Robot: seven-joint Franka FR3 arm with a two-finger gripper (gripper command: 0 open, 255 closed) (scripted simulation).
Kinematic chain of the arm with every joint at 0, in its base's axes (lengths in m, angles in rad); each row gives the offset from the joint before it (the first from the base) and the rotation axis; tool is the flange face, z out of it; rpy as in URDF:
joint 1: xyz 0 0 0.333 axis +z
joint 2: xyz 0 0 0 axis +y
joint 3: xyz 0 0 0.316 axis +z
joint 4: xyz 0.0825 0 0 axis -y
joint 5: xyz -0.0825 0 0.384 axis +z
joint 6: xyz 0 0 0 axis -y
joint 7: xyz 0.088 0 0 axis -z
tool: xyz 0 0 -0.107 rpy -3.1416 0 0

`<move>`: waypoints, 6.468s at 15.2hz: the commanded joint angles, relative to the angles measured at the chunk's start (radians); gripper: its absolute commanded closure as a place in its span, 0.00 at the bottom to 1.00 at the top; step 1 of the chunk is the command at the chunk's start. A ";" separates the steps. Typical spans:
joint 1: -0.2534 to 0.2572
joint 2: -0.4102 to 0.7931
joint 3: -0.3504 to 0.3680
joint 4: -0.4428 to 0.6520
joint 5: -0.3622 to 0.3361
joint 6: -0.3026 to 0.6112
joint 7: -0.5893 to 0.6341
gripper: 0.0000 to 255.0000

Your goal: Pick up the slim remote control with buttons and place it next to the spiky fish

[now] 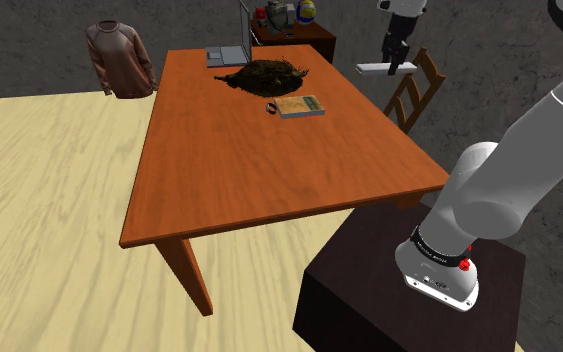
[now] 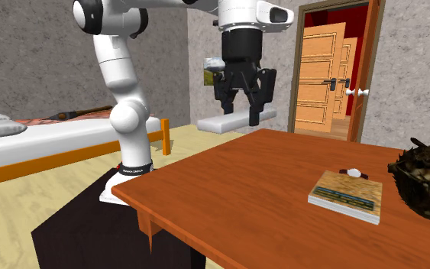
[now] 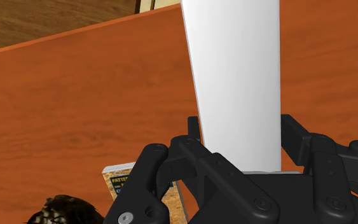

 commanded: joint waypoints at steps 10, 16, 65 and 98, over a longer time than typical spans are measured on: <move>0.087 0.074 0.108 0.057 0.063 -0.015 0.173 1.00; 0.142 0.172 0.159 0.138 0.130 -0.024 0.261 1.00; 0.219 0.683 0.311 0.322 0.407 0.222 0.424 1.00; 0.222 0.673 0.309 0.328 0.402 0.208 0.428 0.00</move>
